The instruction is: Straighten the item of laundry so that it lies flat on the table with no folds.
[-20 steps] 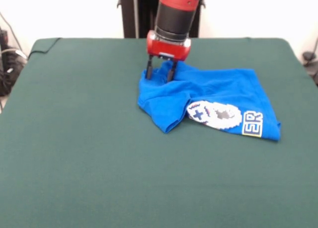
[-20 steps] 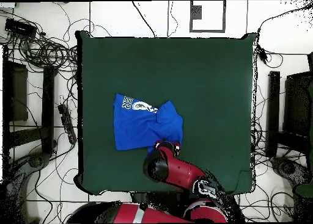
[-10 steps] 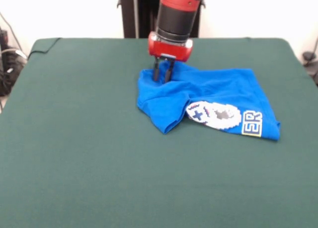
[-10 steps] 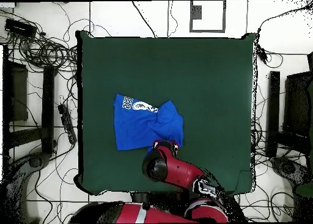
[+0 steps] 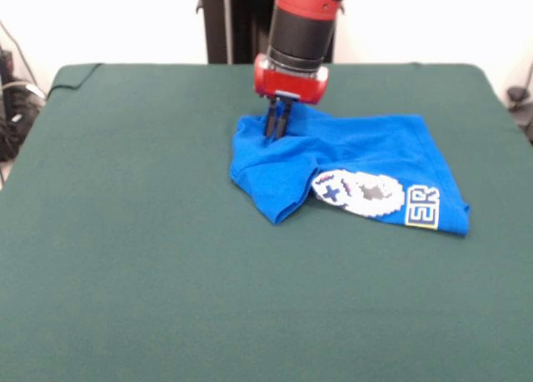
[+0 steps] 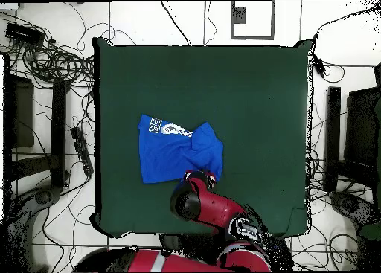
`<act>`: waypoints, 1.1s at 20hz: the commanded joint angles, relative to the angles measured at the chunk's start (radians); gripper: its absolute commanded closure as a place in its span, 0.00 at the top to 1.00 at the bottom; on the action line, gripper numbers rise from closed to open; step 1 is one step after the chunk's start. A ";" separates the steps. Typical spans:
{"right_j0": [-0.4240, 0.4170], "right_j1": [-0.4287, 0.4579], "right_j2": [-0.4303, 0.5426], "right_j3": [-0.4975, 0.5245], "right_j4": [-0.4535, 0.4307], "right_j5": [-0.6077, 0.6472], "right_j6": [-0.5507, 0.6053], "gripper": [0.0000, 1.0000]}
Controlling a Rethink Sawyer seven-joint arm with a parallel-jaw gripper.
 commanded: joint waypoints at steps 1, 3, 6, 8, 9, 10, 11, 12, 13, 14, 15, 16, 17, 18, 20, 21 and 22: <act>0.083 0.025 -0.054 -0.115 0.132 0.173 0.181 0.00; 0.142 -0.035 -0.129 -0.105 0.147 0.240 0.175 0.00; 0.259 -0.096 -0.281 -0.108 0.162 0.321 0.167 0.00; 0.318 -0.105 -0.364 -0.119 0.160 0.336 0.166 0.00; 0.339 -0.107 -0.393 -0.124 0.156 0.328 0.167 0.00; 0.380 -0.100 -0.452 -0.136 0.152 0.303 0.161 0.00; 0.401 -0.098 -0.480 -0.140 0.147 0.291 0.163 0.00; 0.442 -0.083 -0.539 -0.150 0.151 0.275 0.168 0.00; 0.463 -0.077 -0.571 -0.158 0.150 0.269 0.173 0.00; 0.490 -0.065 -0.608 -0.161 0.155 0.255 0.180 0.00; 0.517 -0.053 -0.646 -0.164 0.160 0.240 0.188 0.00; 0.551 -0.039 -0.689 -0.161 0.171 0.223 0.199 0.00; 0.571 -0.031 -0.711 -0.158 0.176 0.216 0.208 0.00; 0.602 -0.018 -0.747 -0.153 0.189 0.209 0.221 0.00; 0.650 0.004 -0.800 -0.144 0.208 0.208 0.240 0.00; 0.661 0.005 -0.814 -0.142 0.211 0.216 0.243 0.00; 0.665 0.002 -0.820 -0.144 0.209 0.225 0.240 0.00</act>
